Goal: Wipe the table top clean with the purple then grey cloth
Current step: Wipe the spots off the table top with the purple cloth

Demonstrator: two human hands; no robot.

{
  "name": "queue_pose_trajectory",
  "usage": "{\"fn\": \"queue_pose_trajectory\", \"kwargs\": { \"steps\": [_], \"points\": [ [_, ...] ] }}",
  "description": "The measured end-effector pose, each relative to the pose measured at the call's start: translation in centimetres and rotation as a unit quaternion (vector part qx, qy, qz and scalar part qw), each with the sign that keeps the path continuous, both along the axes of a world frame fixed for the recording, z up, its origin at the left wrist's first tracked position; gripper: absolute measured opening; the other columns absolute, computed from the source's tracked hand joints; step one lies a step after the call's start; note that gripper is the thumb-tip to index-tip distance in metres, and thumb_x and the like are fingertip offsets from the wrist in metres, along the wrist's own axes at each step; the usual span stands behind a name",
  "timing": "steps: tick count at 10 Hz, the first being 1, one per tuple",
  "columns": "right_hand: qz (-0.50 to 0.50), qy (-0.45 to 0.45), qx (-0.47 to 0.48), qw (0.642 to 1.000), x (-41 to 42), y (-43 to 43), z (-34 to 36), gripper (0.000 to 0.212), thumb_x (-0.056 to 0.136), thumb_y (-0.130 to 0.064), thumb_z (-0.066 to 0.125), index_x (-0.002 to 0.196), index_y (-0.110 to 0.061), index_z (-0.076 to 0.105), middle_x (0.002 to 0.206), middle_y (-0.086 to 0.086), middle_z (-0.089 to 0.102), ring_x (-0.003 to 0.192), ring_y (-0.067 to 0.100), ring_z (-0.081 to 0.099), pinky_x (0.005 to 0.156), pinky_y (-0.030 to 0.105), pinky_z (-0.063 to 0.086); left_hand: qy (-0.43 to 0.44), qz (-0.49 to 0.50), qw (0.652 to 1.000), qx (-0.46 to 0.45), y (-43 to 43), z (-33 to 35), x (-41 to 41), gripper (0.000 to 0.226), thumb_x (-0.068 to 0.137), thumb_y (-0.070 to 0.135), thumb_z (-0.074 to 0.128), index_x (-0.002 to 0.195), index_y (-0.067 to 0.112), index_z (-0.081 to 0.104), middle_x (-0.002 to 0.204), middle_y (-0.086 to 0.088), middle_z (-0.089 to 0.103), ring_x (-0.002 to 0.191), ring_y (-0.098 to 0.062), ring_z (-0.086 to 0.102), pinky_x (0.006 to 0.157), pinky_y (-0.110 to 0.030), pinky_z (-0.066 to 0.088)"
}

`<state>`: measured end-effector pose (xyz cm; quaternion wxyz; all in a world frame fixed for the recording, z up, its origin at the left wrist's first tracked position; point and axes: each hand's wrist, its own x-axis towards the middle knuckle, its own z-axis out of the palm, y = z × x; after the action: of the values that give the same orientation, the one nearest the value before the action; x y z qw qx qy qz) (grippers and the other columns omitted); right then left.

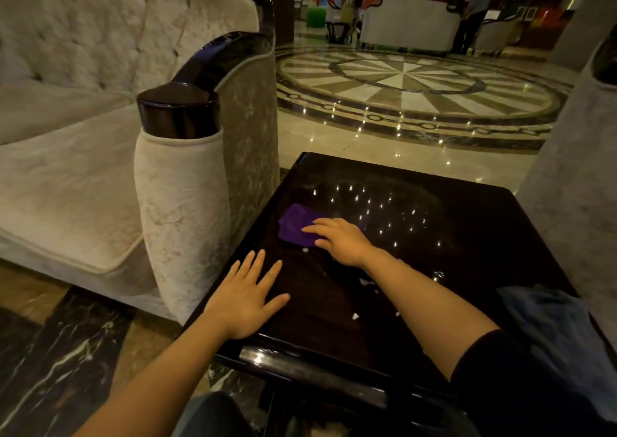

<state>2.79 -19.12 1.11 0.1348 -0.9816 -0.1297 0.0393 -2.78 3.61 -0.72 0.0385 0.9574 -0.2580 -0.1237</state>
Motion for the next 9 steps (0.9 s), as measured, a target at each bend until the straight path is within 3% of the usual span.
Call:
{"fn": "queue_pose_trajectory", "kwargs": {
  "steps": [1, 2, 6, 7, 8, 9],
  "points": [
    [0.015, -0.001, 0.010, 1.000, -1.6, -0.2, -0.3, 0.037, 0.096, -0.025, 0.040, 0.133, -0.034, 0.041, 0.148, -0.001, 0.035, 0.133, 0.025, 0.030, 0.108, 0.044, 0.027, -0.005, 0.011, 1.000, -0.011, 0.1, -0.2, -0.1, 0.078, 0.083, 0.068, 0.014, 0.145, 0.026, -0.006, 0.153, -0.005, -0.020, 0.142, -0.021, -0.018, 0.116, -0.035, -0.008],
    [0.020, -0.004, 0.015, 1.000, -4.3, -0.8, -0.6, 0.037, 0.096, -0.026, 0.041, 0.131, -0.036, 0.043, 0.147, -0.003, 0.036, 0.130, 0.024, 0.031, 0.105, 0.040, 0.027, -0.007, 0.011, 1.000, -0.012, 0.0, -0.3, -0.1, 0.069, 0.092, 0.056, 0.024, 0.145, 0.025, -0.005, 0.156, -0.009, -0.013, 0.143, -0.022, -0.016, 0.117, -0.035, -0.006],
    [0.069, -0.063, 0.004, 0.996, -17.8, -1.5, -0.3, 0.037, 0.093, -0.028, 0.047, 0.129, -0.035, 0.046, 0.139, -0.006, 0.046, 0.106, 0.020, 0.040, 0.086, 0.032, 0.033, -0.016, 0.019, 1.000, -0.007, 0.1, -0.3, -0.2, 0.067, 0.092, 0.053, 0.025, 0.145, 0.023, -0.005, 0.156, -0.010, -0.011, 0.144, -0.023, -0.013, 0.117, -0.037, -0.003],
    [0.091, -0.086, 0.021, 0.992, -20.9, -0.7, 0.4, 0.033, 0.089, -0.024, 0.055, 0.122, -0.029, 0.056, 0.127, 0.001, 0.057, 0.095, 0.028, 0.049, 0.078, 0.033, 0.037, -0.013, 0.020, 1.000, -0.006, 0.0, -0.1, -0.2, 0.067, 0.093, 0.053, 0.025, 0.145, 0.023, -0.005, 0.156, -0.010, -0.011, 0.144, -0.023, -0.014, 0.117, -0.037, -0.003],
    [0.129, -0.098, 0.024, 0.986, -23.4, -0.1, 1.3, 0.027, 0.080, -0.017, 0.066, 0.106, -0.023, 0.067, 0.105, 0.003, 0.069, 0.075, 0.028, 0.056, 0.066, 0.033, 0.050, -0.011, 0.022, 1.000, -0.008, -0.1, 0.1, -0.3, 0.067, 0.093, 0.052, 0.025, 0.145, 0.023, -0.005, 0.156, -0.010, -0.011, 0.144, -0.023, -0.013, 0.117, -0.038, -0.003],
    [0.146, -0.072, 0.045, 0.986, -24.6, 0.1, 1.7, 0.024, 0.083, -0.015, 0.062, 0.107, -0.020, 0.067, 0.102, 0.003, 0.069, 0.075, 0.027, 0.055, 0.064, 0.032, 0.048, -0.012, 0.025, 1.000, -0.010, -0.1, 0.1, -0.3, 0.067, 0.093, 0.052, 0.025, 0.145, 0.023, -0.005, 0.156, -0.010, -0.010, 0.144, -0.023, -0.013, 0.117, -0.038, -0.003]
  ]
}}
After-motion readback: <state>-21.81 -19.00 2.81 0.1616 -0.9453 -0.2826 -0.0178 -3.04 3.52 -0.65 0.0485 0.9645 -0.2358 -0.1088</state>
